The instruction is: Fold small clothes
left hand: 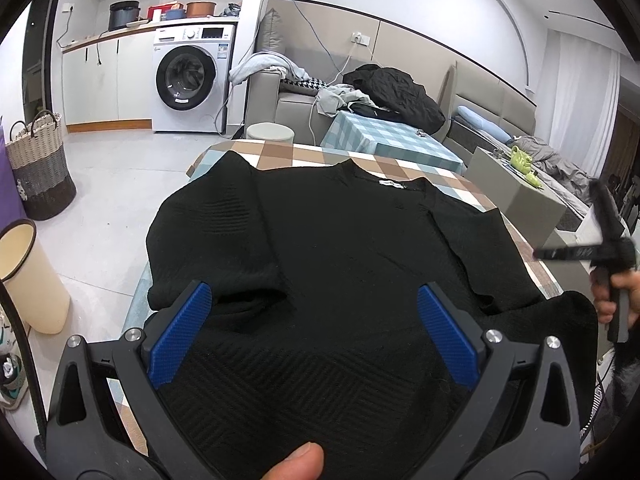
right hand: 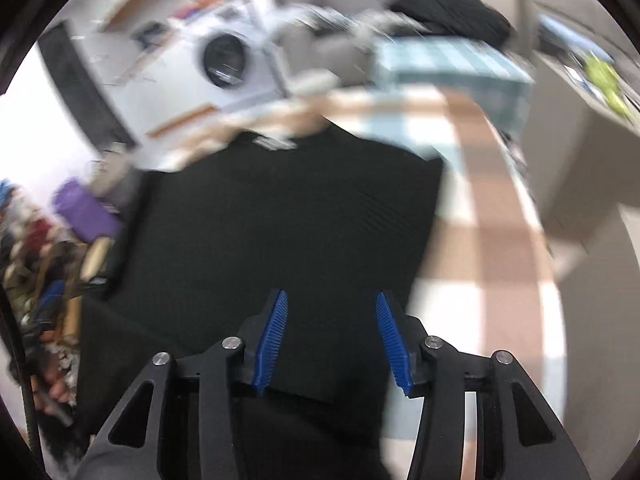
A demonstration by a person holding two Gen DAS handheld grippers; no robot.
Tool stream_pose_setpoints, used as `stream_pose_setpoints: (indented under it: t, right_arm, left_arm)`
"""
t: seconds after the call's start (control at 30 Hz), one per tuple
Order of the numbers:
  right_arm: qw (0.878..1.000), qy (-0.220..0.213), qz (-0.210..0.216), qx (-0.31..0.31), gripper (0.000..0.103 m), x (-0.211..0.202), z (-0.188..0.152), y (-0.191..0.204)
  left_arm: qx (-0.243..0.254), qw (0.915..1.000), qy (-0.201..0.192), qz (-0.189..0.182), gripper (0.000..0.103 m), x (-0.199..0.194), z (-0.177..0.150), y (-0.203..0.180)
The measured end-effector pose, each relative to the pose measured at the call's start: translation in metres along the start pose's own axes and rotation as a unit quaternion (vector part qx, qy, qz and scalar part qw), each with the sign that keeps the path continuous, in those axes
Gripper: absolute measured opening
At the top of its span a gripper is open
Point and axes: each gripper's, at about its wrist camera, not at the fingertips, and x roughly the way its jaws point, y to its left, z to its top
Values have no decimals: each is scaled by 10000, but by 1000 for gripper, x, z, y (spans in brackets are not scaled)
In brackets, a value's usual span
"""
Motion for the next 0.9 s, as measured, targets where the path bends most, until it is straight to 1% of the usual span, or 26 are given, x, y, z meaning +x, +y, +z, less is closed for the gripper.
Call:
stream_pose_setpoints:
  t: [0.07,0.1,0.17,0.2,0.3,0.33,0.37,0.4,0.47,0.53,0.6,0.67,0.73,0.8,0.87,0.9]
  right_arm:
    - [9994,259,21,208,47,11,0,-22]
    - [9989,317,73,349,47,15,-5,-29]
    - [9980,401,278,396,45,24,-10,-35]
    - [9982,384,275,375,43,28,-11,-34]
    - [9985,329,321,301,25,37,-8,-35]
    - [9988,299,313,237,13,38,-8,-35]
    - [9990,262,293,204,9,37,-8,-32]
    - [9992,218,252,209,8,38,-8,-31]
    - [9994,89,-55,324,6,32,-5,-38]
    - [9980,-34,-233,578,6,33,2,-48]
    - [9977,-5,-175,651,6,32,6,-56]
    - [9991,93,-169,369,8,32,5,-47]
    - [9997,187,-67,165,9,33,5,-32]
    - [9996,201,-179,-88,18,30,3,-20]
    - [9991,205,-363,-96,35,25,3,-16]
    - [9991,189,-369,-30,39,21,2,-17]
  left_arm:
    - [-20,10000,41,67,102,1,0,2]
    - [-51,9999,58,109,102,2,0,4]
    - [-123,9998,74,170,102,0,-1,8]
    - [-176,9996,74,201,102,-1,-1,11]
    - [-247,9992,79,313,102,-1,-2,18]
    - [-255,9990,84,348,102,-1,-3,19]
    - [-263,9988,97,391,102,-1,-3,21]
    - [-275,9986,114,434,102,-1,-3,22]
    - [-309,9982,127,490,102,-3,-5,26]
    - [-362,9978,135,530,102,-5,-6,31]
    - [-397,9973,163,601,102,-8,-8,36]
    - [-422,9968,167,654,102,-10,-9,39]
    - [-461,9964,177,694,102,-11,-11,44]
    - [-514,9956,214,749,102,-9,-13,49]
    - [-617,9944,274,818,102,-7,-14,56]
    - [-743,9932,315,842,102,-6,-14,63]
